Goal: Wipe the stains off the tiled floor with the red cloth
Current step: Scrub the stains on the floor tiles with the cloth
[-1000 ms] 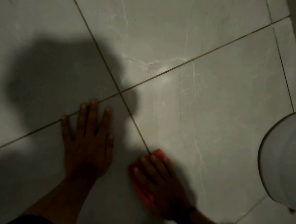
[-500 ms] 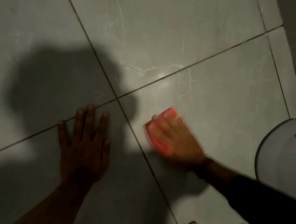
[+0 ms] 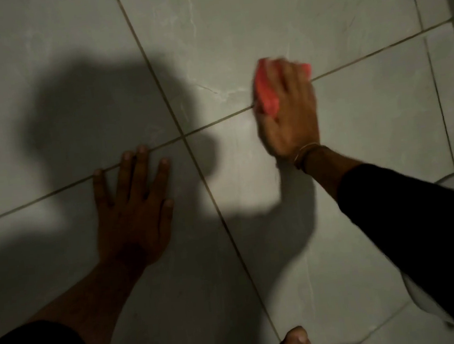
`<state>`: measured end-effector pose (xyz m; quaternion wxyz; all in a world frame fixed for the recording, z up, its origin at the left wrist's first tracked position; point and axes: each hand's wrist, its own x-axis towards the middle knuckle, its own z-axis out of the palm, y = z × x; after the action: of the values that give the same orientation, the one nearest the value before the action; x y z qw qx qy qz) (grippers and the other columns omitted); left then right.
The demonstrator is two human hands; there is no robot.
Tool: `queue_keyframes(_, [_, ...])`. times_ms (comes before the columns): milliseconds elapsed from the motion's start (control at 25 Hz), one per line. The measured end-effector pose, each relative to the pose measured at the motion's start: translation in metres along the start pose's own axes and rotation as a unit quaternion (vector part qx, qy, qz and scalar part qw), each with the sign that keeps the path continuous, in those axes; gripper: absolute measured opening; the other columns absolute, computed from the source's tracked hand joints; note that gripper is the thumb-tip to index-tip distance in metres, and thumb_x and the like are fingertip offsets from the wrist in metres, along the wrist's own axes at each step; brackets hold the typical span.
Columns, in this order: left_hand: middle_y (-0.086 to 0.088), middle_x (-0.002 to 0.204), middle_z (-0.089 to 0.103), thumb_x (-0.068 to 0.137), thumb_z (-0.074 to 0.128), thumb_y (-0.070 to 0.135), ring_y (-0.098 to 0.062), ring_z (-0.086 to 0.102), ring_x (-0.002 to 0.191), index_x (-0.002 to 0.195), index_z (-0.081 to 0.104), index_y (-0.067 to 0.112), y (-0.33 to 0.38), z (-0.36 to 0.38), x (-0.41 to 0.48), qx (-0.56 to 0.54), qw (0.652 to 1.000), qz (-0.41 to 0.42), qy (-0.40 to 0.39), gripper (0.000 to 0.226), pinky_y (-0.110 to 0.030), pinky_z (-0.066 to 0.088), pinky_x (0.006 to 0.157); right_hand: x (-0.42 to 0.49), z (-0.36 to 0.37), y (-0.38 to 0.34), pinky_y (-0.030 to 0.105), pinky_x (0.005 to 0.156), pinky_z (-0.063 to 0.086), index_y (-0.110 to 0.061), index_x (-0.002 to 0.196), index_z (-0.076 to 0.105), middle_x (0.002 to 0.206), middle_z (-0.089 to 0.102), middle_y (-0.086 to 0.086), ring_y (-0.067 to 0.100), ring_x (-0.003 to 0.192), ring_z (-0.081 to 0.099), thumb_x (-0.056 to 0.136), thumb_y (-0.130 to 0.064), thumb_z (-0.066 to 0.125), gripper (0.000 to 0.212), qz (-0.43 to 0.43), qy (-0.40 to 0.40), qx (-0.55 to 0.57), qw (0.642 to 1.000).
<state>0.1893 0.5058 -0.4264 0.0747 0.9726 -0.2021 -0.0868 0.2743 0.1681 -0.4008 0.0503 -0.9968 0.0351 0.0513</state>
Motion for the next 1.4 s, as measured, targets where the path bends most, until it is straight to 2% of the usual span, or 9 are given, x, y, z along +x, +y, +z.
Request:
queue_keyframes(120, [-0.014,0.182,0.014,0.105,0.033,0.044,-0.037,0.016,0.168,0.172,0.021,0.025,-0.002,0.002,-0.001,0.003,1.0,0.004,0.009,0.071,-0.071,0.004,0.13,-0.049,0.008,-0.04,0.064,0.134,0.023,-0.009,0.17,0.033,0.177,0.033,0.022,0.049,0.165,0.025,0.104,-0.034,0.057,0.074,0.198,0.067,0.046,0.977])
queue_keyframes(320, [-0.013,0.183,0.014,0.105,0.032,0.046,-0.035,0.015,0.169,0.173,0.019,0.027,0.0,0.001,-0.001,0.012,1.0,0.002,0.005,0.071,-0.07,0.004,0.131,-0.164,0.025,-0.067,0.069,0.129,0.034,-0.018,0.165,0.043,0.172,0.043,0.019,0.047,0.161,0.032,0.107,-0.042,0.056,0.064,-0.176,-0.066,-0.01,0.982])
queue_keyframes(520, [-0.012,0.183,0.011,0.106,0.03,0.046,-0.035,0.013,0.169,0.173,0.016,0.027,-0.001,0.003,0.0,0.019,1.0,0.008,-0.002,0.072,-0.07,0.003,0.131,-0.174,0.026,-0.05,0.072,0.13,0.029,-0.003,0.167,0.036,0.172,0.039,0.028,0.055,0.163,0.027,0.105,-0.027,0.054,0.069,0.331,0.059,0.047,0.941])
queue_keyframes(720, [-0.011,0.183,0.013,0.104,0.035,0.044,-0.035,0.014,0.169,0.172,0.023,0.026,0.001,-0.004,-0.003,0.011,1.0,0.006,-0.003,0.071,-0.069,0.007,0.131,-0.275,0.052,-0.081,0.065,0.136,0.02,-0.024,0.168,0.039,0.17,0.043,0.01,0.039,0.168,0.025,0.11,-0.042,0.048,0.061,-0.069,-0.04,0.055,0.995])
queue_keyframes(880, [-0.014,0.183,0.011,0.104,0.032,0.043,-0.037,0.011,0.169,0.172,0.021,0.022,0.01,-0.014,-0.001,0.014,0.999,-0.01,-0.048,0.072,-0.068,0.003,0.13,-0.249,0.028,-0.025,0.071,0.133,0.021,-0.002,0.164,0.043,0.171,0.04,0.03,0.059,0.16,0.029,0.102,-0.038,0.044,0.071,0.406,0.037,0.099,0.908])
queue_keyframes(1040, [-0.019,0.181,0.01,0.106,0.04,0.041,-0.042,0.009,0.168,0.171,0.019,0.019,0.041,-0.054,0.001,-0.006,0.987,-0.074,-0.144,0.072,-0.068,0.006,0.13,-0.288,0.001,-0.093,0.075,0.131,0.018,-0.006,0.159,0.052,0.17,0.043,0.021,0.055,0.158,0.037,0.112,-0.046,0.031,0.065,0.185,-0.056,0.275,0.942])
queue_keyframes(1160, [-0.028,0.16,0.051,0.102,0.052,0.041,-0.051,0.048,0.146,0.153,0.053,0.008,0.125,-0.102,-0.012,-0.1,0.966,-0.056,-0.232,0.06,-0.061,0.04,0.116,-0.307,-0.083,-0.098,0.059,0.137,0.029,-0.017,0.156,0.055,0.163,0.056,0.018,0.037,0.156,0.049,0.108,-0.051,0.047,0.059,0.366,-0.038,0.605,0.706])
queue_keyframes(1280, [-0.01,0.146,0.07,0.107,0.053,0.036,-0.03,0.061,0.141,0.132,0.075,0.034,0.232,-0.172,-0.031,-0.393,0.822,-0.08,-0.404,0.032,-0.047,0.043,0.124,-0.323,-0.163,-0.078,0.059,0.118,0.054,-0.006,0.15,0.06,0.147,0.069,0.023,0.042,0.138,0.065,0.104,-0.029,0.065,0.052,0.506,0.068,0.75,0.421])
queue_keyframes(1400, [-0.004,0.11,0.086,0.093,0.067,0.041,-0.022,0.079,0.106,0.103,0.085,0.035,0.334,-0.248,-0.03,-0.509,0.724,-0.072,-0.459,0.022,-0.04,0.063,0.093,-0.351,-0.252,-0.017,0.041,0.068,0.069,0.0,0.139,0.066,0.106,0.086,0.014,0.029,0.089,0.084,0.089,-0.02,0.078,0.056,0.557,0.159,0.758,0.3])
